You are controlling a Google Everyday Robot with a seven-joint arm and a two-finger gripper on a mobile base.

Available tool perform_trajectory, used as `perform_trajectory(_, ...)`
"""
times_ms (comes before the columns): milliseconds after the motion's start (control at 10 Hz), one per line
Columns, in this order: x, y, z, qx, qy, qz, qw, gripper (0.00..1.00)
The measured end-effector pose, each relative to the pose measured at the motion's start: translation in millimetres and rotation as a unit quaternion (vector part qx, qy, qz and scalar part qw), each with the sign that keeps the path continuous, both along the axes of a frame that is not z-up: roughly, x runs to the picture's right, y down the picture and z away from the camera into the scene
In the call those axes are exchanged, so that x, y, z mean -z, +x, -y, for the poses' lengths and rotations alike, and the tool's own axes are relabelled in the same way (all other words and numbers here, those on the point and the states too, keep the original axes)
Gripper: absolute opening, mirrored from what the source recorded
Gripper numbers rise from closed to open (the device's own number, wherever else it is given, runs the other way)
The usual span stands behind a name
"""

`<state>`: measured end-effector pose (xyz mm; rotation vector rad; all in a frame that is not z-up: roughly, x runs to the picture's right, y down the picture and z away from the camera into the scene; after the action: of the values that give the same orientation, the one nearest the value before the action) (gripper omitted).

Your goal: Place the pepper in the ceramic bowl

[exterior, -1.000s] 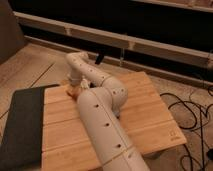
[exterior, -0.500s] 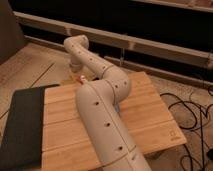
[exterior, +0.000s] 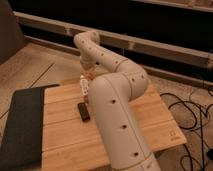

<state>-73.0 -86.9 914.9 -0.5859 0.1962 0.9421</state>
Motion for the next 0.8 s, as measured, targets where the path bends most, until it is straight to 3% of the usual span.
perform_trajectory(500, 7.9, 79, -41, -0.073, -0.001, -0.034, 0.9968, 0.0)
perform_trajectory(600, 8.0, 81, -43, -0.075, -0.002, -0.034, 0.9966, 0.04)
perform_trajectory(800, 8.4, 75, -43, -0.074, -0.003, -0.031, 0.9968, 0.26)
